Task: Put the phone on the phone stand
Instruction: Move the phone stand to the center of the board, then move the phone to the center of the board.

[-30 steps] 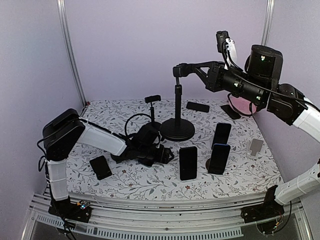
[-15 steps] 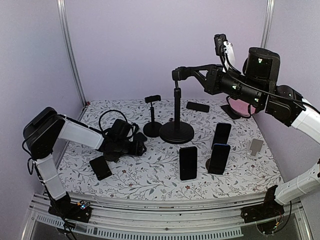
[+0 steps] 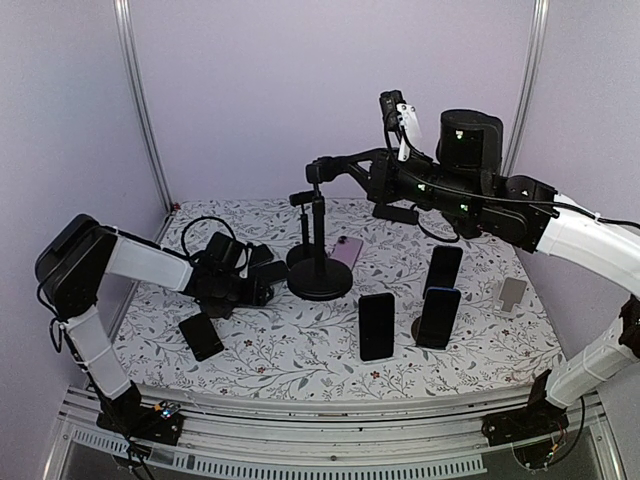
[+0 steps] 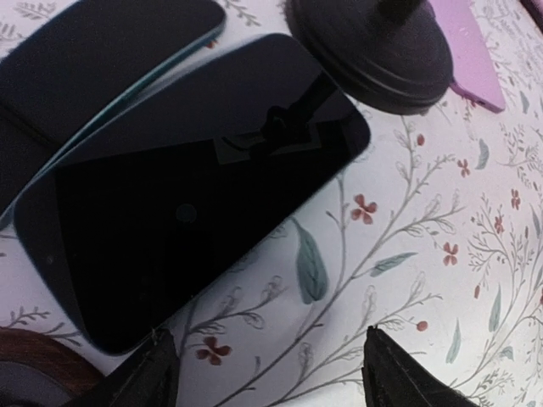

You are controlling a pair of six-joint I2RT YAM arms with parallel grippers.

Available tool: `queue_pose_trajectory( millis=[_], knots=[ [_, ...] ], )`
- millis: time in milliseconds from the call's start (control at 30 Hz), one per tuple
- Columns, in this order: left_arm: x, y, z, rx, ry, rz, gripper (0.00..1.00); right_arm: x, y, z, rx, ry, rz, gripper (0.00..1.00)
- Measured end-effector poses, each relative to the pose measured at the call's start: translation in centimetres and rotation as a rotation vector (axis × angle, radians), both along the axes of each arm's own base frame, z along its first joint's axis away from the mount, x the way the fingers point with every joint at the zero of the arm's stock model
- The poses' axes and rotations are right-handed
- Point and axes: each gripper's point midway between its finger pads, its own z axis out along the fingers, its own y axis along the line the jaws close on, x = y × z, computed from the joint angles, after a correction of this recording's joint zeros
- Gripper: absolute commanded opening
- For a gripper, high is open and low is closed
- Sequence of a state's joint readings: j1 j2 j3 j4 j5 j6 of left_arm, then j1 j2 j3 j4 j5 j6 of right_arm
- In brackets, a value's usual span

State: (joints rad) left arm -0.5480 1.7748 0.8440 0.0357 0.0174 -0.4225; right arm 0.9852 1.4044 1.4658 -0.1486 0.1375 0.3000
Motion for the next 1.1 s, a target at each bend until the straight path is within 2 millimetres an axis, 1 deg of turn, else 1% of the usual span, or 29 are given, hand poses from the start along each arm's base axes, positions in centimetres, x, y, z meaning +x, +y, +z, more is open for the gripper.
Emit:
queue_pose_trajectory(
  millis=[67,167,367,500,567,633,733,867,900,967,1033,1100],
  knots=[
    [0.5,1.0,0.0,0.005,0.002,0.022,0.75,0.1,0.4,-0.6,-0.011,0.009,0.005,0.01],
    [0.9,2.7,-0.1,0.008,0.000,0.059,0.75,0.1,0.5,-0.8,-0.012,0.010,0.009,0.02],
    [0.5,6.1,-0.1,-0.008,-0.008,0.120,0.75,0.1,0.5,-0.4,0.000,0.003,0.013,0.01],
    [0.3,7.7,0.1,-0.018,-0.009,0.150,0.76,0.0,0.6,-0.4,0.004,0.003,0.016,0.01],
    [0.1,8.2,0.3,-0.022,-0.004,0.158,0.78,0.0,0.6,-0.4,0.005,0.003,0.016,0.01],
    [-0.1,8.1,0.6,-0.027,0.000,0.153,0.79,0.0,0.6,-0.4,0.005,0.002,0.016,0.01],
    [-0.7,7.4,1.3,-0.029,0.003,0.129,0.81,0.1,0.6,-0.4,0.004,0.002,0.016,0.01],
    [-0.3,4.9,3.9,-0.051,-0.042,0.077,0.81,0.1,0.6,-0.4,0.004,0.002,0.016,0.02],
    [0.1,4.2,4.7,-0.057,-0.059,0.066,0.81,0.1,0.6,-0.4,0.004,0.002,0.016,0.02],
    [1.7,2.9,6.0,-0.064,-0.086,0.053,0.80,0.1,0.6,-0.5,0.003,0.003,0.016,0.01],
    [3.4,2.0,6.4,-0.059,-0.096,0.048,0.80,0.1,0.6,-0.7,0.000,0.005,0.016,0.01],
    [5.3,1.3,6.0,-0.042,-0.092,0.050,0.81,0.1,0.6,-0.9,-0.004,0.008,0.017,0.01]
  ],
)
